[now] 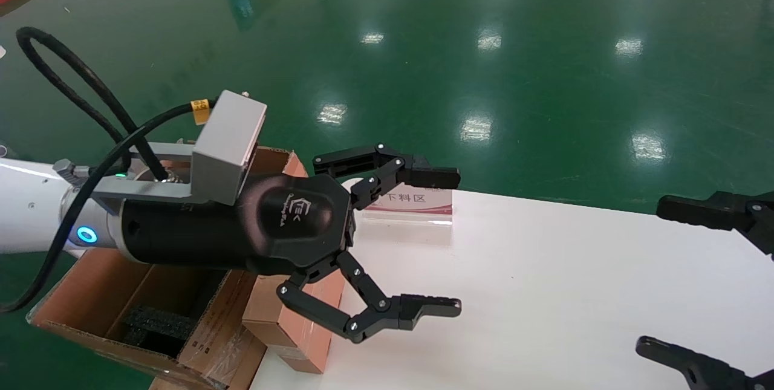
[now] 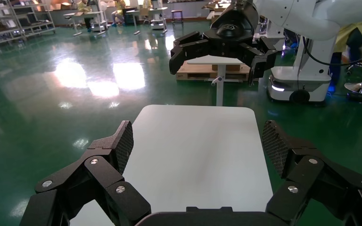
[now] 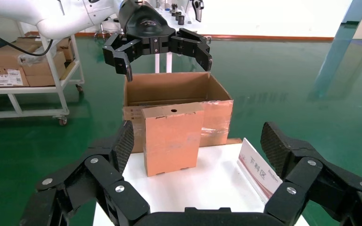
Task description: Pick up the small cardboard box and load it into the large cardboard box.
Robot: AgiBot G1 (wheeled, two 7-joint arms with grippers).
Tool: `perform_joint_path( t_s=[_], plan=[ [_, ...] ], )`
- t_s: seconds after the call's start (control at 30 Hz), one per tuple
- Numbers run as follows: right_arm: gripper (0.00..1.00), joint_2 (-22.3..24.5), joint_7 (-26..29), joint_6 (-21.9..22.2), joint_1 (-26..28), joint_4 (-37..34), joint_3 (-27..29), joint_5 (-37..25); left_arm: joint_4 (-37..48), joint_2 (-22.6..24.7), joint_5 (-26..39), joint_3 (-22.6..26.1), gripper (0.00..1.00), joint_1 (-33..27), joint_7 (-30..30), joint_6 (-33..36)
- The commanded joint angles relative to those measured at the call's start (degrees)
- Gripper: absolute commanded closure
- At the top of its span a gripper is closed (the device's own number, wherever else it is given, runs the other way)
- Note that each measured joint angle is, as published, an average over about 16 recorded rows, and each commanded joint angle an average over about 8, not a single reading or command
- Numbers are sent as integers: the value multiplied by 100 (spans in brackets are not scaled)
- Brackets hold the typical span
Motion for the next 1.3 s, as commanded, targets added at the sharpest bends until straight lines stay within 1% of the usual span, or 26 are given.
perform_joint_path(
  t_s=[0.03,0.17,0.33,0.63,0.77,0.87,1.07,1.3],
  plan=[
    [0,0,0,0,0,0,0,0,0,-5,4,-3,0,11,14,-3],
    [0,0,-2,-1,1,-2,-2,1,-73,-55,327,154,0,-149,-186,-12],
    [0,0,-3,-1,3,-4,-4,2,-176,-120,1018,494,0,-606,-569,136],
    [0,2,-5,0,4,-4,-9,5,-250,-155,2726,1165,0,-1702,-1605,200],
    [0,3,-6,1,5,-5,-10,6,-283,-64,3477,1475,0,-2229,-2059,282],
    [0,3,-7,2,5,-5,-12,7,-273,53,3905,1751,0,-2601,-2363,384],
    [0,4,-8,3,5,-5,-14,9,-233,274,4487,2468,0,-3306,-2990,509],
    [0,5,-9,4,6,-5,-17,11,-209,424,4856,3421,0,-4143,-3827,543]
  ],
)
